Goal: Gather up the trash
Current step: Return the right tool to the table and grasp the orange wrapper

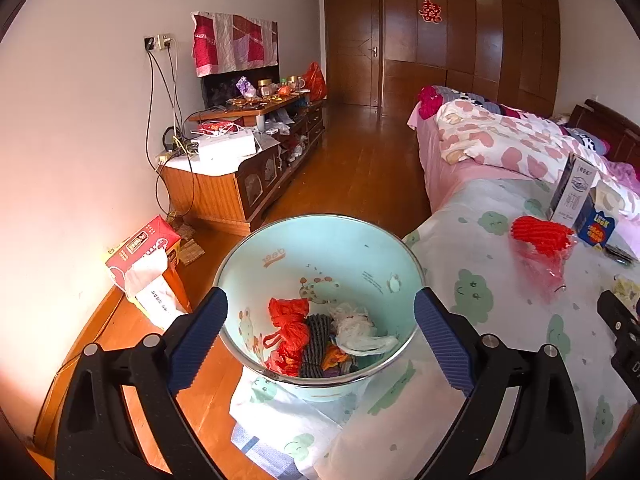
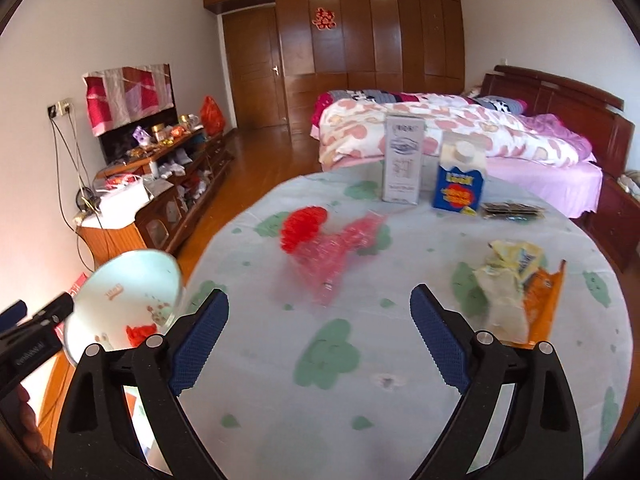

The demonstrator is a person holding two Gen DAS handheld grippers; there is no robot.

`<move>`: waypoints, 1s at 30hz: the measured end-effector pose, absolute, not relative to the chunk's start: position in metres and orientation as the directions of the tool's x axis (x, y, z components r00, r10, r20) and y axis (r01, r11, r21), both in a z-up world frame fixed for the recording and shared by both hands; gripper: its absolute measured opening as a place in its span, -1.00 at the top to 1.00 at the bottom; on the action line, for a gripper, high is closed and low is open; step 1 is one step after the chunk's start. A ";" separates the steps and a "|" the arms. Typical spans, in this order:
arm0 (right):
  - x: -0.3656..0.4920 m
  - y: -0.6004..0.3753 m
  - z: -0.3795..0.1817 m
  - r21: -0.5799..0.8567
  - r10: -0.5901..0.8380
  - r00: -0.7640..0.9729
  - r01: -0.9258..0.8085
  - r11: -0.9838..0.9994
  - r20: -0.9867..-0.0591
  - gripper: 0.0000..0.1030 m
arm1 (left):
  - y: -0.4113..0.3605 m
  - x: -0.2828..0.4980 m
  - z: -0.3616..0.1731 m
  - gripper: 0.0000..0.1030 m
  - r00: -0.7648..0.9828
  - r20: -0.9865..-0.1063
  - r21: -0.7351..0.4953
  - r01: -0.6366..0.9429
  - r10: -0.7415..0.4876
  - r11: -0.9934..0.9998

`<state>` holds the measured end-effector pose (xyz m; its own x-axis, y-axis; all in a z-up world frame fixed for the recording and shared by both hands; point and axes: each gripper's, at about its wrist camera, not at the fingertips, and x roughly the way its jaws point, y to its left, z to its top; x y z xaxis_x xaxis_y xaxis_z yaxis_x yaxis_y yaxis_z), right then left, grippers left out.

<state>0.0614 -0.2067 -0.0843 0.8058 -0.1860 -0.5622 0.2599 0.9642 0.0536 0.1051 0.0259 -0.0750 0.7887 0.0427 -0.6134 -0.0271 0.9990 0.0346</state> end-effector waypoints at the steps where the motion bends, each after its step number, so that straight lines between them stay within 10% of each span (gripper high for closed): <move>1: 0.059 -0.210 -0.083 0.047 -0.192 0.806 0.263 0.964 -0.560 -0.76 | 0.023 0.102 -0.073 -0.85 0.792 -0.610 0.035 -0.020 0.038 0.999; 30: -0.031 -0.374 -0.098 0.077 -0.414 0.699 0.555 0.828 -0.583 -0.78 | -0.089 0.059 -0.057 -0.88 0.809 -0.585 0.149 0.174 -0.055 0.973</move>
